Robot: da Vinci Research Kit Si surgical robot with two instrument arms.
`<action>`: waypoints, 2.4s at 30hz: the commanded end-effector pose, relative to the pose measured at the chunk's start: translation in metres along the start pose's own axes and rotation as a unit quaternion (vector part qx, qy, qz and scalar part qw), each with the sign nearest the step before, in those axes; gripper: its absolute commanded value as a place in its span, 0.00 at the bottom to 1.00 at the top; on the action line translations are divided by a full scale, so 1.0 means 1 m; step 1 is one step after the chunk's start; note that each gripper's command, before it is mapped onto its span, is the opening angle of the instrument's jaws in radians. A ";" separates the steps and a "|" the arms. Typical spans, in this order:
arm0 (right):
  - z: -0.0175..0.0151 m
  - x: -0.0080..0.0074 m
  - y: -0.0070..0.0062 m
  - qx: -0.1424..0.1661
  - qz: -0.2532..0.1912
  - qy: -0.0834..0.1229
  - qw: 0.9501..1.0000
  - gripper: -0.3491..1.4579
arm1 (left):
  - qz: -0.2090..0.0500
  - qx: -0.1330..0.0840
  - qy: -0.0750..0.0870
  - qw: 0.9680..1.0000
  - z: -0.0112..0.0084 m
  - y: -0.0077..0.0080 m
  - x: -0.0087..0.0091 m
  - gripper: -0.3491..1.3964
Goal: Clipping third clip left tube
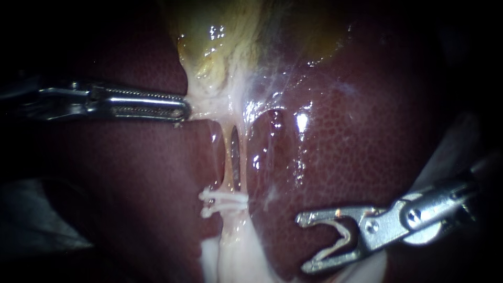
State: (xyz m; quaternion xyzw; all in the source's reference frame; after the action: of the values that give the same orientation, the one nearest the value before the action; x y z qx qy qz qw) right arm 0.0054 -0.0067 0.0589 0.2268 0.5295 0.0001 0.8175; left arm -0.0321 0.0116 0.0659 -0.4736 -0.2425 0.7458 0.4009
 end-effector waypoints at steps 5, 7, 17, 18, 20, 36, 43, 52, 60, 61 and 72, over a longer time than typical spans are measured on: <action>0.0000 0.0000 0.0000 0.000 0.000 0.000 1.000 0.47 | 0.000 0.000 0.000 1.000 -0.0001 0.0001 0.0001 0.00; 0.0000 0.0001 0.0000 0.002 0.000 0.000 1.000 0.47 | -0.001 -0.001 0.000 1.000 -0.0003 0.0002 0.0003 0.00; 0.0003 0.0002 0.0002 0.001 0.001 0.000 1.000 0.47 | -0.010 0.002 0.012 1.000 -0.0061 0.0014 0.0042 0.00; 0.0004 0.0003 0.0003 0.002 0.001 0.001 1.000 0.47 | -0.008 0.003 0.012 1.000 -0.0065 0.0016 0.0044 0.00; 0.0009 0.0007 0.0008 0.014 0.003 0.004 1.000 0.47 | -0.006 0.003 0.014 1.000 -0.0068 0.0018 0.0046 0.00; 0.0063 0.0021 0.0088 0.033 0.073 0.077 0.994 0.47 | -0.006 0.004 0.014 1.000 -0.0068 0.0021 0.0044 0.00; 0.0081 0.0028 0.0131 0.025 0.091 0.088 0.992 0.47 | -0.006 0.004 0.014 1.000 -0.0068 0.0021 0.0044 0.00; 0.0094 0.0034 0.0153 0.045 0.109 0.106 0.987 0.47 | -0.006 0.004 0.014 1.000 -0.0068 0.0021 0.0044 0.00; 0.0102 0.0027 0.0169 0.048 0.110 0.106 0.987 0.47 | -0.006 0.005 0.014 1.000 -0.0068 0.0022 0.0044 0.00; 0.0102 0.0026 0.0171 0.048 0.109 0.106 0.987 0.47 | -0.006 0.005 0.014 1.000 -0.0068 0.0022 0.0044 0.00; 0.0105 0.0011 0.0187 0.061 0.101 0.108 0.987 0.46 | -0.006 0.005 0.014 1.000 -0.0068 0.0022 0.0044 0.00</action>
State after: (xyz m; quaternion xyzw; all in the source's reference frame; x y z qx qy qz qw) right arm 0.0194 0.0065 0.0685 0.3276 0.5881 0.0744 0.7357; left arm -0.0277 0.0139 0.0590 -0.4807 -0.2363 0.7378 0.4108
